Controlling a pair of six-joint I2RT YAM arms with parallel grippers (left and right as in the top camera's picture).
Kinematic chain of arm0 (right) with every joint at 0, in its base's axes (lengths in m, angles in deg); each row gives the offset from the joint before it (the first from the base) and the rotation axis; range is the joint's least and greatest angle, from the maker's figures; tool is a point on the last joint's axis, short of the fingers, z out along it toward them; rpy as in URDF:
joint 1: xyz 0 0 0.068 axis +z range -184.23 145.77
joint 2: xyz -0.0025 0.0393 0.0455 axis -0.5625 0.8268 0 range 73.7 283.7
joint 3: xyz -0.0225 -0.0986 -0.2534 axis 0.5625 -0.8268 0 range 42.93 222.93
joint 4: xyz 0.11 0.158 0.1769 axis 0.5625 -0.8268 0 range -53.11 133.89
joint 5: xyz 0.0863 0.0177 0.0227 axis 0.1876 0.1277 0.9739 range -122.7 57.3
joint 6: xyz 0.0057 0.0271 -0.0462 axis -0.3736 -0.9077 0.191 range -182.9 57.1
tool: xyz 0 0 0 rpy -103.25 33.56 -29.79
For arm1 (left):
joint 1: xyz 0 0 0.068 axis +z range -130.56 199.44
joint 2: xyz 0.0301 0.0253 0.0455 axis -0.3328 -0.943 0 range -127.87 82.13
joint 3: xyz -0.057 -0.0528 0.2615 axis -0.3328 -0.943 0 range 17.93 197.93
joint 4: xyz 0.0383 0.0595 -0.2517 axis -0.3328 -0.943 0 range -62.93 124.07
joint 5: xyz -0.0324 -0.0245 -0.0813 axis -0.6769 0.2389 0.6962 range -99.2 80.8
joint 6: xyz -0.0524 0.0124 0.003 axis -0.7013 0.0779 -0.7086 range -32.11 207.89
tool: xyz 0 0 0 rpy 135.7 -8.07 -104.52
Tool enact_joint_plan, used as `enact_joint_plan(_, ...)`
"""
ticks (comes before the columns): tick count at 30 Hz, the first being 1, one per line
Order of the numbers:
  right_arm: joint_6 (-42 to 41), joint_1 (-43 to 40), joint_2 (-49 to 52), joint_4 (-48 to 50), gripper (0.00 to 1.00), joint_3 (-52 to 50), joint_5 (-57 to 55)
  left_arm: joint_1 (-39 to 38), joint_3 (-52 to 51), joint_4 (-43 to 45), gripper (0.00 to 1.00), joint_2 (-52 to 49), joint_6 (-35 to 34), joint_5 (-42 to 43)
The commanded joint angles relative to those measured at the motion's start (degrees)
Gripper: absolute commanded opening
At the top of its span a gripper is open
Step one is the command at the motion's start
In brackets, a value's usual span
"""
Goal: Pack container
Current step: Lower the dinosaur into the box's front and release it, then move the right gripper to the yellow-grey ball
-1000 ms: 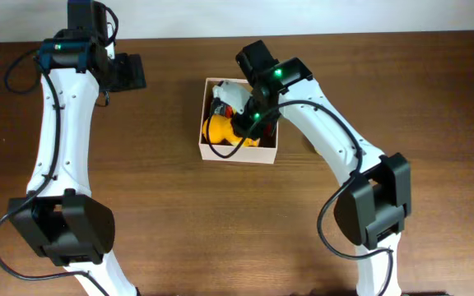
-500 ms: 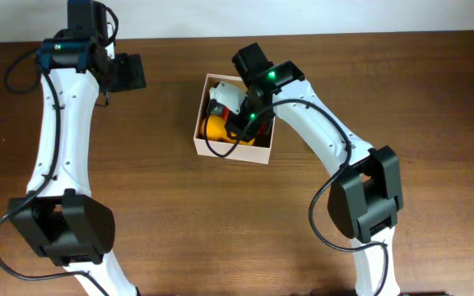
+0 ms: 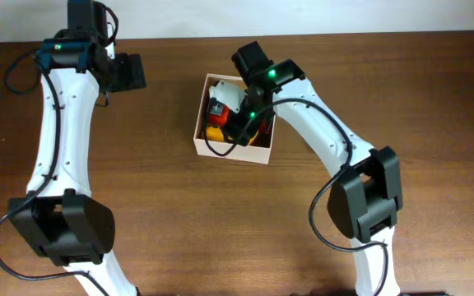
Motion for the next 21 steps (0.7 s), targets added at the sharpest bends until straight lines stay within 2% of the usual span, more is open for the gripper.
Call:
enact_joint_plan(1,-6.45,-0.42,-1.33,-1.64,0.93,7.72,0.02,0.13,1.05,0.00,0.99,1.51,-0.50,0.15)
enact_joint_plan(3,-9.84,-1.22,-1.55,-4.72,0.99,12.81,-0.39,0.13,1.05,0.00,0.99,1.51,-0.50,0.15)
enact_joint_plan(9,-15.41,-6.97,-1.55,-13.99,0.99,22.32,-0.52,0.13,1.05,0.00,0.99,1.51,-0.50,0.15)
enact_joint_plan(15,-20.04,-17.09,-0.96,-21.22,0.99,20.17,-1.29,0.13,1.05,0.00,0.99,1.51,-0.50,0.15)
enact_joint_plan(21,-22.91,-23.61,-0.96,-21.68,0.99,11.06,-4.52,0.13,1.05,0.00,0.99,1.51,-0.50,0.15)
